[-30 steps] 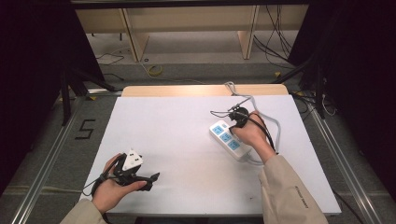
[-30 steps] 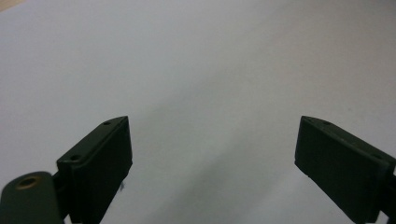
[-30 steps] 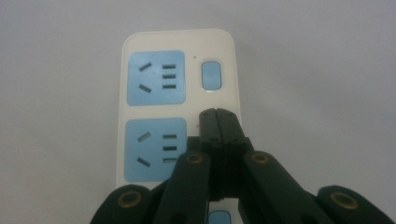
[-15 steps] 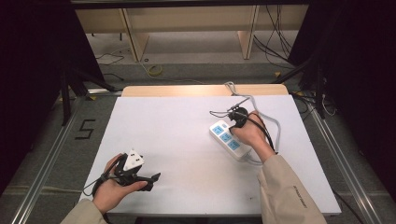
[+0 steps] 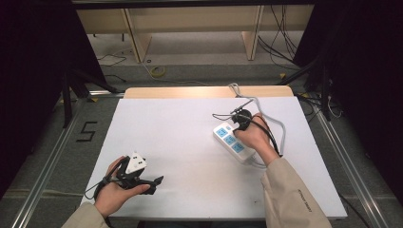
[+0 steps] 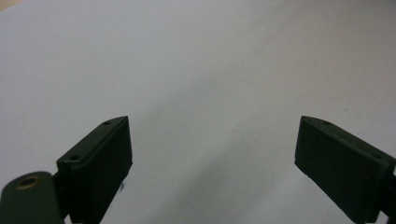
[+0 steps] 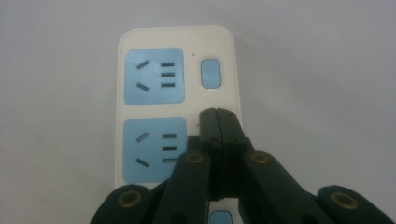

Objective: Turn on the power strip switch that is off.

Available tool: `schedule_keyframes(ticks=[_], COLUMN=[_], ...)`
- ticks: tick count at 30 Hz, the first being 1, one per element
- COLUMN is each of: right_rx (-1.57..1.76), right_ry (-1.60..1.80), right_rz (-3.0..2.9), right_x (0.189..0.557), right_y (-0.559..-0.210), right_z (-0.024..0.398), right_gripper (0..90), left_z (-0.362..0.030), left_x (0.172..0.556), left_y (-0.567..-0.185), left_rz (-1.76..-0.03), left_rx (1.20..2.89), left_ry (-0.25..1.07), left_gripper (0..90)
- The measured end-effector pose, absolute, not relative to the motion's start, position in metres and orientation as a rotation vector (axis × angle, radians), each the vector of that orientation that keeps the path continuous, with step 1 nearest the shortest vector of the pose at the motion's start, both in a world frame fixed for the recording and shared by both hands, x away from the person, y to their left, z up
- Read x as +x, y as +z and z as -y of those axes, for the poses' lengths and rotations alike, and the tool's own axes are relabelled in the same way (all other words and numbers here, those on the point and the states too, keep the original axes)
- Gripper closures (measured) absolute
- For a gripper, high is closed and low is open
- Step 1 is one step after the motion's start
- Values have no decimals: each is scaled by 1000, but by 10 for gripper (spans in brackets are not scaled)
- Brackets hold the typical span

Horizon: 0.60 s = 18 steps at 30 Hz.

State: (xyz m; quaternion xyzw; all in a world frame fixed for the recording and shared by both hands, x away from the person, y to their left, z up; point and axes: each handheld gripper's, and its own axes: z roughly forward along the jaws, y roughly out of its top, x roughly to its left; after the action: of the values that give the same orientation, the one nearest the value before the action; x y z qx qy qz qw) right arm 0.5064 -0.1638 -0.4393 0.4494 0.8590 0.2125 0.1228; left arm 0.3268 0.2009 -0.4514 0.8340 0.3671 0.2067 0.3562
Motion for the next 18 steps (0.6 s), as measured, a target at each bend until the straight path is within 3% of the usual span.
schedule_keyframes(ticks=[18], right_rx=[1297], right_ry=[631], right_rz=[-2497], right_x=[505], right_y=[-440], right_z=[164], right_gripper=[900], left_z=[-201], left_x=[327], left_y=[-451], left_rz=[-949], left_rx=[2153], left_ry=[535], left_gripper=[108])
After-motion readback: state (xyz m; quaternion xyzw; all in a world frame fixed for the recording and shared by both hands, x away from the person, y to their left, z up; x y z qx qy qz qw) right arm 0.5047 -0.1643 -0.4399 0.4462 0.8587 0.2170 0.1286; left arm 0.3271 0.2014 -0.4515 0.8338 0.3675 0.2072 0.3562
